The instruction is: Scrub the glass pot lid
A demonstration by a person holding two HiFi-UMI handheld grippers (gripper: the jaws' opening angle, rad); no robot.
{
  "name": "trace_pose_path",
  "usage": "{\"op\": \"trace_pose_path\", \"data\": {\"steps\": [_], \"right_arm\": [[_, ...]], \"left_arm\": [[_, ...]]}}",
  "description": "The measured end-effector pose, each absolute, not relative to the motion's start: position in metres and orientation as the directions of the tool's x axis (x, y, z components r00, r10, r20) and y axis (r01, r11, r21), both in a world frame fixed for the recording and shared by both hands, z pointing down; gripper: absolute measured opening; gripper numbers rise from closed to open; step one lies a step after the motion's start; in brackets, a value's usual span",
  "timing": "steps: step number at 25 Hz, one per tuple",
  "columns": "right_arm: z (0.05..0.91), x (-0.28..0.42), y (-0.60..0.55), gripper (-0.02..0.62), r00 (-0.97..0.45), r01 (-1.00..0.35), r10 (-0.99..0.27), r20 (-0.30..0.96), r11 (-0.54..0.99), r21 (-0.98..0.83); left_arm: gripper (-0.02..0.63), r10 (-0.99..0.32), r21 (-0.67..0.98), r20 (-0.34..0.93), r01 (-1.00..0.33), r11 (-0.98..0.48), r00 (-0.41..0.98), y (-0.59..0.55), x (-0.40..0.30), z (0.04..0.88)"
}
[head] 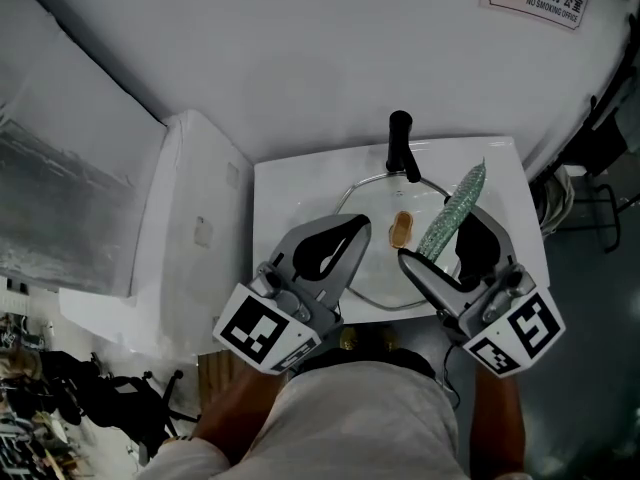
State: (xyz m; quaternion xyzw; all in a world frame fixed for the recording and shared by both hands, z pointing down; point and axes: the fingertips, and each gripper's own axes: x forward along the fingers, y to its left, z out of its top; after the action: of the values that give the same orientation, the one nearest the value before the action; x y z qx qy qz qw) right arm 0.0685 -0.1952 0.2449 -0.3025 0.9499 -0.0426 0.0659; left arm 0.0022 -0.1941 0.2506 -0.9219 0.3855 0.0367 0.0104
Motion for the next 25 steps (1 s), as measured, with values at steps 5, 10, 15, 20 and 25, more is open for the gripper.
{"op": "trace_pose_path", "data": {"steps": [5,10,15,20,25], "right_arm": [[0.2411,0.0682,-0.195,0.348,-0.797,-0.584,-0.592,-0.118,0.806,-0.094],[0.2437,0.0662,-0.1978,0.348,-0.788,-0.603,-0.607,-0.107,0.795,-0.073],[0.2482,0.0634,-0.2006,0.348,-0.78,-0.616,-0.619,-0.09,0.785,-0.058],[0.2483,0.0601,-0.2006,0.348,-0.782,-0.615,-0.617,-0.086,0.787,-0.052],[0.2478,0.0595,-0.2013,0.348,-0.781,-0.617,-0.619,-0.083,0.785,-0.048]], "left_arm": [[0.015,-0.701,-0.017,-0.064,-0.703,-0.711,0.71,-0.1863,0.0077,0.2503],[0.015,-0.698,-0.031,-0.068,-0.701,-0.713,0.713,-0.1834,0.0082,0.2491],[0.015,-0.696,-0.026,-0.067,-0.698,-0.715,0.715,-0.1832,0.0074,0.2504],[0.015,-0.694,-0.023,-0.07,-0.697,-0.717,0.717,-0.1845,0.006,0.2509],[0.015,-0.69,-0.02,-0.071,-0.693,-0.721,0.72,-0.1857,0.0054,0.2508]]}}
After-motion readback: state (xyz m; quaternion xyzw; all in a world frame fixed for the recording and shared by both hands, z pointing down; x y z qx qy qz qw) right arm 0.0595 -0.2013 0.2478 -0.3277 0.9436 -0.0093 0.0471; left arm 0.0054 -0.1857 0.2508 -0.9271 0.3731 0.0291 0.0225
